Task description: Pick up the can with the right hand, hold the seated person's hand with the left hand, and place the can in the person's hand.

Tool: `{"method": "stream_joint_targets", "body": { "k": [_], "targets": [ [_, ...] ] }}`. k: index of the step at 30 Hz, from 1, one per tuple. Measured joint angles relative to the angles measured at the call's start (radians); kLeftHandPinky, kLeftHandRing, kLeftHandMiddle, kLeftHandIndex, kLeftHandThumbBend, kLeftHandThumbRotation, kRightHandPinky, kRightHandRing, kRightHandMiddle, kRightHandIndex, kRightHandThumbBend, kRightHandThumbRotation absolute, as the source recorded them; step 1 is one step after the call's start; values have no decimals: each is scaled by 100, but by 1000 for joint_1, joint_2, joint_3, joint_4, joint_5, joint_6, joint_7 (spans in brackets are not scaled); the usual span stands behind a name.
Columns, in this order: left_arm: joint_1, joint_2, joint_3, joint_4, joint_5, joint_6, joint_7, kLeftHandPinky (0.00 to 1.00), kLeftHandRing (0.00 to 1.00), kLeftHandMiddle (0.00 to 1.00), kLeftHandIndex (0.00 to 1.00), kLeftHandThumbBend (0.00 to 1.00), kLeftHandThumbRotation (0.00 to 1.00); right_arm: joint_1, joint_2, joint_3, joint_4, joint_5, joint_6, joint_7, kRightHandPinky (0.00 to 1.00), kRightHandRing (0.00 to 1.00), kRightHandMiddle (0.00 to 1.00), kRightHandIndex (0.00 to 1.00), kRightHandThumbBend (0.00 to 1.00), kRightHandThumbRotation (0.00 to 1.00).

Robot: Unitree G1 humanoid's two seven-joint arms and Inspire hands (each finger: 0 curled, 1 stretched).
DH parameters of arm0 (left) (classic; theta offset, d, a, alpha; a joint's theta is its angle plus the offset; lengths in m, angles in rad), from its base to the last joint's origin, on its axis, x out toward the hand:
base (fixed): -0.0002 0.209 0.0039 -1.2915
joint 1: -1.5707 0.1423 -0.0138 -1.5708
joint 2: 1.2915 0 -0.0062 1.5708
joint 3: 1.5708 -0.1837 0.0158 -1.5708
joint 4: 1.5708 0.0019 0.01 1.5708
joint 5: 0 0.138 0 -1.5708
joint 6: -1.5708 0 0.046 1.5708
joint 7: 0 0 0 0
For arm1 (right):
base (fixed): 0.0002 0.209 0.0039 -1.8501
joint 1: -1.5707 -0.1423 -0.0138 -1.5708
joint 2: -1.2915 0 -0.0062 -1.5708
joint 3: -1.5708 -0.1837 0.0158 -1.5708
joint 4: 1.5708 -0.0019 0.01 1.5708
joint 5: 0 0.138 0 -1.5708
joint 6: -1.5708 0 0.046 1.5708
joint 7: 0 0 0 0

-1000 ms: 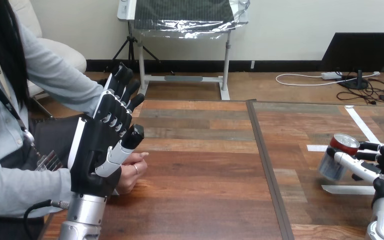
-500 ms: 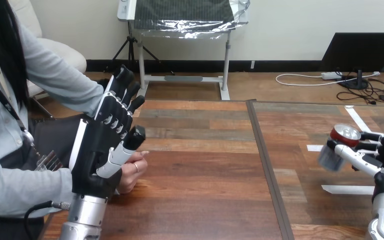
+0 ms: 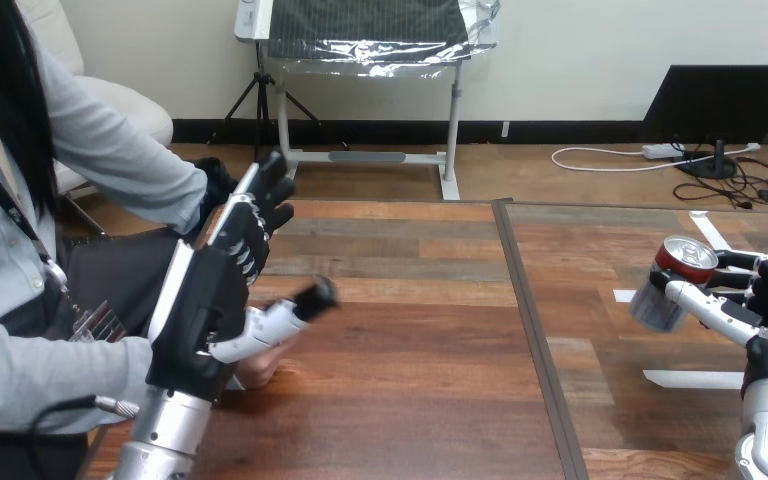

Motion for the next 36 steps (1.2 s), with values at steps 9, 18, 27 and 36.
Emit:
{"method": "stream_joint_targets", "body": {
  "k": [9,18,27,36],
  "targets": [
    [1,74,0,-18,278,-1,212,81,88,88,88,100,39,2,3,3,0,0,-18,25,35,39,46,49,82,0],
    [1,166,-28,-98,479,32,364,81,87,87,88,100,34,2,21,3,-26,16,-60,68,34,38,45,49,81,0],
    [-13,247,-64,-163,553,78,426,81,87,87,88,100,35,2,47,8,-62,18,-86,80,33,38,45,49,81,0],
    [-35,312,-109,-182,568,114,436,82,88,88,88,100,36,2,59,15,-74,12,-89,80,34,39,46,49,81,0]
  ]
}}
